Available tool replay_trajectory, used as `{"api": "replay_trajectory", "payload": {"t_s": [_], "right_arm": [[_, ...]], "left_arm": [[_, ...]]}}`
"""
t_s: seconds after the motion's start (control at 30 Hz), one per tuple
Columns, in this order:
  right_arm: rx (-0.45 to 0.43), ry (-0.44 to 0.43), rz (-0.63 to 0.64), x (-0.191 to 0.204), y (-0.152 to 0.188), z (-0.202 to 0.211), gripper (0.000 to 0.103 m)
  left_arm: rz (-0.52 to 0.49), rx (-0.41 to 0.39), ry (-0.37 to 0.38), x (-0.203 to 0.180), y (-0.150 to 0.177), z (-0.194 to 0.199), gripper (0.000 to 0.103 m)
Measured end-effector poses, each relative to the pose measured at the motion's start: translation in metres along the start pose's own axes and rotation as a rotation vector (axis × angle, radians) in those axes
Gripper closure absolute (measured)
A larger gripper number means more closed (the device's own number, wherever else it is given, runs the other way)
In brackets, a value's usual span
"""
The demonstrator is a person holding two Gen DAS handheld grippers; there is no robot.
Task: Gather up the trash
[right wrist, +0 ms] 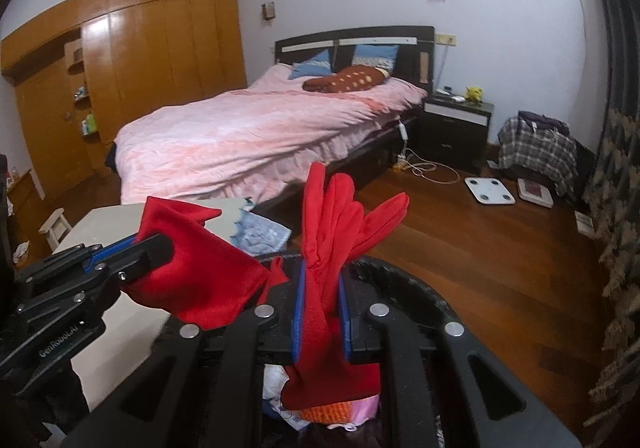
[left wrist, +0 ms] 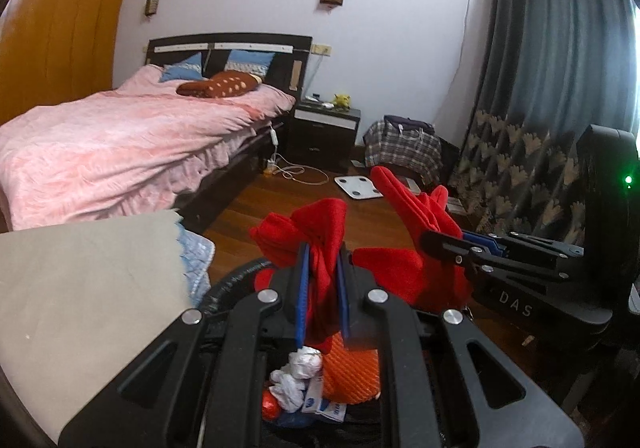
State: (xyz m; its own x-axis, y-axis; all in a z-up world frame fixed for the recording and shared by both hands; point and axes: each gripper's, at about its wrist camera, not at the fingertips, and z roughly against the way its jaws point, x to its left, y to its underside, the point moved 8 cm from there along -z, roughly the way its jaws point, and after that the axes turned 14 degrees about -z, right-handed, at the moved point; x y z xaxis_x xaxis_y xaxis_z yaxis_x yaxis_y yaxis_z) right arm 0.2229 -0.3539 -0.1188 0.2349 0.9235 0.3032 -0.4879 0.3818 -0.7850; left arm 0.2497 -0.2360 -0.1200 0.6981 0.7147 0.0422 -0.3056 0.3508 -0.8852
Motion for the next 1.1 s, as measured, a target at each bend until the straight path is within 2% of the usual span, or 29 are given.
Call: {"api": "replay_trajectory", "payload": {"t_s": [0.37,0.47,0.57,0.63,0.7,0.77,0.83,0.9,0.93,1.0,1.03,1.1], "right_arm": [[0.048,0.034,-0.017,-0.016,0.016,-0.017,0.089],[0.060,0.042,-0.013,-0.018,0.021,-0.021,0.085],[0.069,0.053,-0.006,-0.020,0.024,-0.024,0.075],[0.069,0.061,-0.003,-0.022,0.026,-0.024,0.063],[0.068,0.067,-0.003,-0.026,0.027,-0.023,0.059],[0.066,0.074,-0.003,-0.026,0.027,-0.022,0.053],[0.060,0.079,-0.002,-0.028,0.027,-0.019,0.039],[0.045,0.091,0.004,-0.029,0.026,-0.013,0.026],[0.039,0.095,0.007,-0.029,0.025,-0.011,0.019],[0.027,0.097,0.009,-0.026,0.025,-0.005,0.011],[0.025,0.097,0.008,-0.025,0.024,-0.002,0.007],[0.021,0.087,0.008,-0.020,0.024,0.004,0.006]], "left_arm": [[-0.013,0.069,0.030,-0.006,0.024,-0.031,0.091],[-0.014,0.084,0.037,-0.005,0.027,-0.036,0.091],[-0.009,0.098,0.047,-0.003,0.029,-0.039,0.085],[-0.001,0.105,0.049,-0.001,0.032,-0.040,0.082],[0.012,0.109,0.051,0.002,0.034,-0.039,0.070],[0.023,0.105,0.041,0.007,0.035,-0.036,0.063],[0.024,0.102,0.027,0.011,0.035,-0.032,0.054],[0.024,0.094,0.005,0.016,0.035,-0.026,0.038],[0.022,0.088,-0.011,0.020,0.034,-0.021,0.035],[0.018,0.080,-0.033,0.026,0.033,-0.011,0.022],[0.018,0.080,-0.048,0.029,0.033,-0.006,0.020],[0.022,0.079,-0.077,0.037,0.032,0.006,0.015]]}}
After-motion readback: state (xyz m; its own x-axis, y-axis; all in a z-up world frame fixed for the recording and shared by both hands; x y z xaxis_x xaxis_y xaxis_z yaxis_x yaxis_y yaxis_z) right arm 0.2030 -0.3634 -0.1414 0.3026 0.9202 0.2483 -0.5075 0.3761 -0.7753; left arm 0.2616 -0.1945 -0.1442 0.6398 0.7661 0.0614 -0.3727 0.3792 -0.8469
